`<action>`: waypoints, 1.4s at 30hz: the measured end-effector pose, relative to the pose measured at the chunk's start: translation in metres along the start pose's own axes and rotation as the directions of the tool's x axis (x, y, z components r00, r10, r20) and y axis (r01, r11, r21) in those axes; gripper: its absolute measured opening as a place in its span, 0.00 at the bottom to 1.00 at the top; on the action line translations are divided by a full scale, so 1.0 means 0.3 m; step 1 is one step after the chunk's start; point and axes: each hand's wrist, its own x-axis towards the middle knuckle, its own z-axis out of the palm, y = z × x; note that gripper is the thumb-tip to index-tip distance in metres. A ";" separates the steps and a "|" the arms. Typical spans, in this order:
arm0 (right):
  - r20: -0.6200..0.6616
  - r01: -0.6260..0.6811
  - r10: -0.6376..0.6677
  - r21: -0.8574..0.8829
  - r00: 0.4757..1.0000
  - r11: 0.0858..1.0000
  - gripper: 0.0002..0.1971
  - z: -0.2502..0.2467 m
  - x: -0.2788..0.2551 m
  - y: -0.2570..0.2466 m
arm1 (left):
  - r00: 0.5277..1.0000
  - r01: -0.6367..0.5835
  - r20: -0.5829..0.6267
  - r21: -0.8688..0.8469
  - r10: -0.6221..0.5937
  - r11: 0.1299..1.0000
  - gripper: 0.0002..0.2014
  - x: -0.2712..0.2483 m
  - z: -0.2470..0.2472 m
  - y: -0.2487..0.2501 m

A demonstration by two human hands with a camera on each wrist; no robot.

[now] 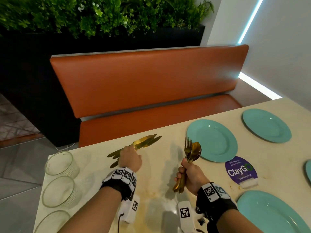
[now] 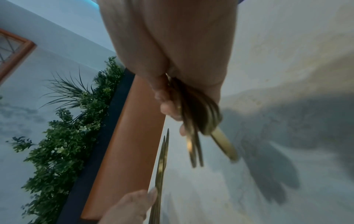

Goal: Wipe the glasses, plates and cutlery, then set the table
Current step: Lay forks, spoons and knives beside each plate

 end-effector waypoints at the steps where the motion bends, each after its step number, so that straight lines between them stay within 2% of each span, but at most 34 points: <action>1: -0.005 -0.002 0.002 -0.016 1.000 1.000 0.16 -0.004 -0.001 0.001 | 0.999 0.022 -0.030 0.029 -0.021 0.999 0.28 0.021 0.013 -0.036; 4: -0.008 -0.010 0.009 -0.056 1.000 0.998 0.16 -0.017 0.001 0.000 | 0.999 -0.005 -0.039 0.137 0.011 0.991 0.28 0.063 0.056 -0.111; 8: -0.018 -0.002 0.001 -0.070 1.000 0.998 0.16 -0.026 0.008 0.008 | 0.982 -0.068 -0.156 0.215 0.103 0.974 0.20 0.077 0.047 -0.121; 12: -0.015 -0.014 0.013 -0.099 1.000 0.995 0.17 -0.007 0.008 0.028 | 0.999 0.033 -0.049 0.223 -0.022 0.974 0.18 0.088 -0.008 -0.087; 17: -0.012 -0.021 0.019 -0.133 1.000 0.991 0.18 0.024 0.004 0.049 | 0.986 0.128 0.082 0.213 -0.148 0.969 0.20 0.084 -0.026 -0.045; 23: -0.022 -0.030 0.028 -0.116 0.999 0.993 0.16 0.031 -0.016 0.058 | 0.977 0.087 0.162 0.289 -0.138 0.953 0.14 0.062 -0.030 -0.003; 28: -0.017 -0.021 0.019 -0.118 1.000 0.993 0.15 0.015 -0.024 0.066 | 0.984 0.057 0.149 0.279 -0.102 0.959 0.15 0.022 -0.010 0.009; 31: -0.004 -0.018 0.018 -0.125 1.000 0.992 0.15 0.006 -0.029 0.067 | 0.979 0.094 0.161 0.168 -0.121 0.981 0.15 -0.002 -0.002 0.011; 34: 0.006 -0.018 0.018 -0.098 1.000 0.995 0.15 -0.006 -0.028 0.064 | 0.973 0.143 0.189 -0.064 -0.128 0.988 0.14 -0.026 -0.001 0.021; 38: 0.006 0.008 -0.007 -0.067 1.000 0.998 0.14 -0.015 -0.026 0.056 | 0.954 0.055 0.297 -0.280 0.032 0.959 0.15 -0.109 0.003 0.088; 42: -0.012 0.025 -0.027 -0.158 1.000 0.987 0.17 -0.031 -0.049 0.035 | 0.908 0.064 0.378 -0.547 0.178 0.834 0.14 -0.219 0.036 0.188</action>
